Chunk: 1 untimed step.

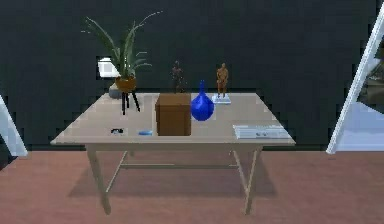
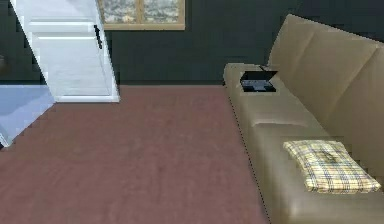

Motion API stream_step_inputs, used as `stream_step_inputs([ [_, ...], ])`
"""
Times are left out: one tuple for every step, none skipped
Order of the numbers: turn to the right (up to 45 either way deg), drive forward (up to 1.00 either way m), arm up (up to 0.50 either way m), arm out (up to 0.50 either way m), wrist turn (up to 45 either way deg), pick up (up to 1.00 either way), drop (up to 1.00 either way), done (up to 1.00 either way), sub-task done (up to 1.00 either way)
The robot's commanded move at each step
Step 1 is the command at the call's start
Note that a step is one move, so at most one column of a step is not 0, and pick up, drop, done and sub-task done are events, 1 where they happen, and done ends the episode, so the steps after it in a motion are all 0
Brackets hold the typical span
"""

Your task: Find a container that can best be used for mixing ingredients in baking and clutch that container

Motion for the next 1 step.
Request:
stream_step_inputs([
  [-45.0,0.00,0.00,0.00,0.0,0.00,0.00,0.00,0.00],
])
